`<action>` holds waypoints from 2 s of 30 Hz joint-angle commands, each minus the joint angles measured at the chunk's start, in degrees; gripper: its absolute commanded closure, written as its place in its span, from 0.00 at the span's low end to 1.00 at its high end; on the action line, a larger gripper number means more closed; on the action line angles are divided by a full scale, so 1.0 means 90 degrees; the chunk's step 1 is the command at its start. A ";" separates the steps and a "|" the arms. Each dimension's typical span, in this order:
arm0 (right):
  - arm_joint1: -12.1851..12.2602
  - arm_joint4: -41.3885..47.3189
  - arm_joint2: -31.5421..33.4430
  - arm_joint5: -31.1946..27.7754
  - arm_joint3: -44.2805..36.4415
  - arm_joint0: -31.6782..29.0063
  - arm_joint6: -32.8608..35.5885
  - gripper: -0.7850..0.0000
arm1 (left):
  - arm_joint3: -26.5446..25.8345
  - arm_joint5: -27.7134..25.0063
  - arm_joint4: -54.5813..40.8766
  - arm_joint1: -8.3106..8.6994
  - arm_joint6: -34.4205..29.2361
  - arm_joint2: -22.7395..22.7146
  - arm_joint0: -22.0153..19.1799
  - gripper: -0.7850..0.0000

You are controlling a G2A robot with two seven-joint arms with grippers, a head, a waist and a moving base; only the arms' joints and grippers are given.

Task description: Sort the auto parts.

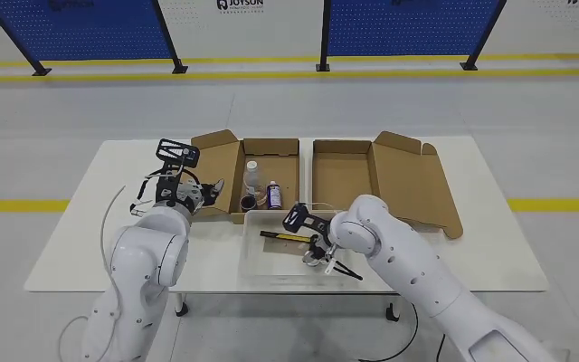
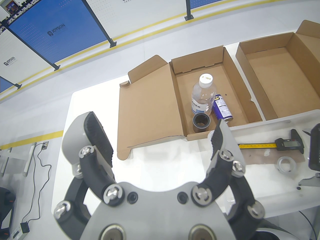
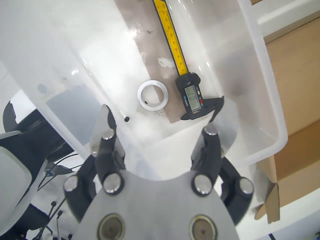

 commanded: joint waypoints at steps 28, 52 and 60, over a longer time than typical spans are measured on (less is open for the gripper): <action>-0.0484 0.0088 -0.0702 0.0011 0.1599 0.0442 -0.0512 0.62 | 0.0000 0.0000 0.0000 0.0000 0.0000 0.0000 0.0000 0.00; -0.0837 0.0209 -0.0993 -0.0145 0.2264 0.0672 -0.0626 0.74 | 0.0000 0.0000 0.0000 0.0000 0.0000 0.0000 0.0000 0.00; -0.0933 0.0193 -0.1093 -0.0201 0.2176 0.0706 -0.0544 0.70 | 0.0000 0.0000 0.0000 0.0000 0.0000 0.0000 0.0000 0.00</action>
